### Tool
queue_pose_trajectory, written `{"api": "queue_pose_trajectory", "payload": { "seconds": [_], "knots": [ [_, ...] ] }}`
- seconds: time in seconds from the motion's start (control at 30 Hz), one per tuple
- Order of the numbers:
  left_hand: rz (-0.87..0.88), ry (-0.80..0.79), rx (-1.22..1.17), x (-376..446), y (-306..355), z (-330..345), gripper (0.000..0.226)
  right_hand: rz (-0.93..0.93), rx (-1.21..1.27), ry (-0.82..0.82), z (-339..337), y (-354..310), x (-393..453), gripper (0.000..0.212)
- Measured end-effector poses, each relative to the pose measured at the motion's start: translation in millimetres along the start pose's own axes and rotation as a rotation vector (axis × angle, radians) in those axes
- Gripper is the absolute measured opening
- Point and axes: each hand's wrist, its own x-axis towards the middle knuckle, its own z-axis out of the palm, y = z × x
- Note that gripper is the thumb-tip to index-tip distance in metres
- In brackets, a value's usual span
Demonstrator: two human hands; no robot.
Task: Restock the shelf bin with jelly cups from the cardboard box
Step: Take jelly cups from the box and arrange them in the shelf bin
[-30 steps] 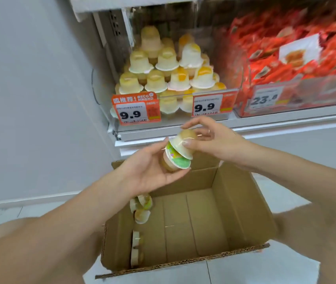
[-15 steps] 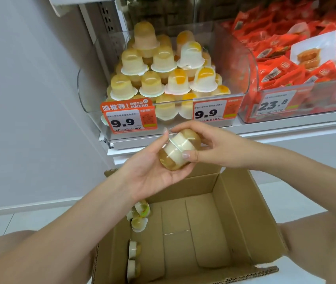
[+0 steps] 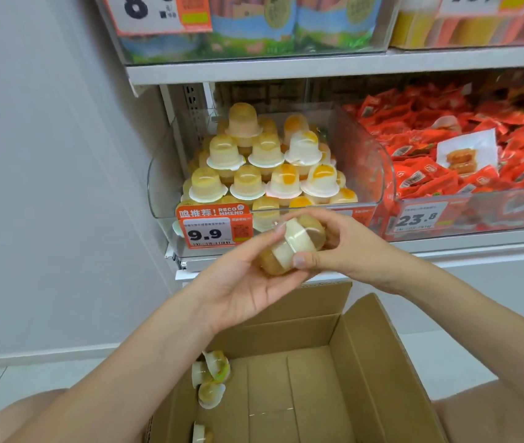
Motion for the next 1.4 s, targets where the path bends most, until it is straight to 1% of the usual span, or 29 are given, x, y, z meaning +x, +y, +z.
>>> {"api": "queue_pose_trajectory", "payload": {
  "seconds": [0.03,0.07,0.13,0.17,0.2,0.23,0.27,0.33,0.37,0.4,0.53,0.63,0.73,0.83,0.93,0.97,1.07,1.13,1.2,1.27,1.3,1.37,1.4],
  "knots": [
    [0.018,0.011,0.07,-1.3,1.6,0.2,0.054,-0.013,-0.026,0.075,2.0,-1.9,2.0,0.053],
    [0.044,0.047,0.185,-2.6,3.8,-0.7,0.054,-0.016,-0.032,0.185,0.9,-3.1,7.1,0.056],
    [0.103,0.166,0.43,-6.1,10.2,-4.3,0.053,-0.011,0.077,0.455,-8.3,-6.6,23.7,0.061],
    [0.122,0.219,0.518,-7.4,13.7,-6.6,0.049,-0.019,0.093,0.583,-17.4,-9.3,35.3,0.064],
    [0.13,0.26,0.582,-8.7,16.8,-7.9,0.041,-0.037,0.043,0.695,-28.2,-13.0,48.1,0.068],
    [0.138,0.3,0.656,-9.8,18.7,-9.8,0.031,-0.048,-0.044,0.772,-38.9,-17.6,61.2,0.069],
    [0.15,0.351,0.78,-8.9,20.2,-13.4,0.023,-0.062,-0.118,0.816,-47.8,-23.0,73.9,0.068],
    [0.207,0.448,1.08,-3.4,23.0,-23.2,0.017,-0.082,-0.236,0.855,-61.2,-30.1,98.2,0.068],
    [0.235,0.473,1.178,-1.2,24.5,-27.8,0.018,-0.087,-0.276,0.859,-65.3,-32.9,108.9,0.07],
    [0.252,0.487,1.227,0.5,26.4,-32.0,0.018,-0.083,-0.306,0.854,-69.3,-33.6,118.9,0.073],
    [0.271,0.503,1.269,4.4,34.5,-44.5,0.018,-0.049,-0.48,0.739,-82.5,-41.0,149.3,0.08],
    [0.281,0.479,1.316,6.3,35.2,-46.6,0.021,-0.013,-0.662,0.579,-90.1,-52.3,161.2,0.083],
    [0.265,0.448,1.328,7.5,33.6,-48.1,0.023,0.081,-0.841,0.402,-95.4,-67.7,168.5,0.089],
    [0.257,0.438,1.363,7.8,31.9,-50.0,0.025,0.176,-0.982,0.241,-99.3,-77.6,174.4,0.085],
    [0.255,0.441,1.394,7.1,31.3,-52.7,0.024,0.147,-1.007,0.233,-96.3,-77.3,179.0,0.088],
    [0.253,0.44,1.404,7.0,31.1,-53.6,0.023,0.148,-1.022,0.22,-95.6,-78.0,180.1,0.086],
    [0.241,0.432,1.446,6.8,29.3,-57.3,0.023,0.211,-1.116,0.094,-95.9,-84.2,182.7,0.063],
    [0.221,0.428,1.475,5.9,26.3,-60.8,0.024,0.221,-1.13,0.097,-96.9,-85.6,182.0,0.062],
    [0.198,0.429,1.509,4.7,22.3,-65.8,0.023,0.212,-1.087,0.127,-94.8,-82.7,176.6,0.072],
    [0.177,0.433,1.549,3.2,17.5,-71.5,0.022,0.151,-1.0,0.229,-87.6,-75.8,163.3,0.082],
    [0.164,0.437,1.565,2.9,14.8,-75.1,0.021,0.082,-0.965,0.305,-82.2,-72.3,152.0,0.08],
    [0.132,0.447,1.58,2.7,6.5,-84.3,0.02,-0.118,-0.941,0.436,-64.0,-62.3,117.2,0.063],
    [0.114,0.451,1.591,2.1,0.5,-89.1,0.02,-0.218,-0.939,0.469,-51.8,-55.0,96.0,0.054]
  ]
}}
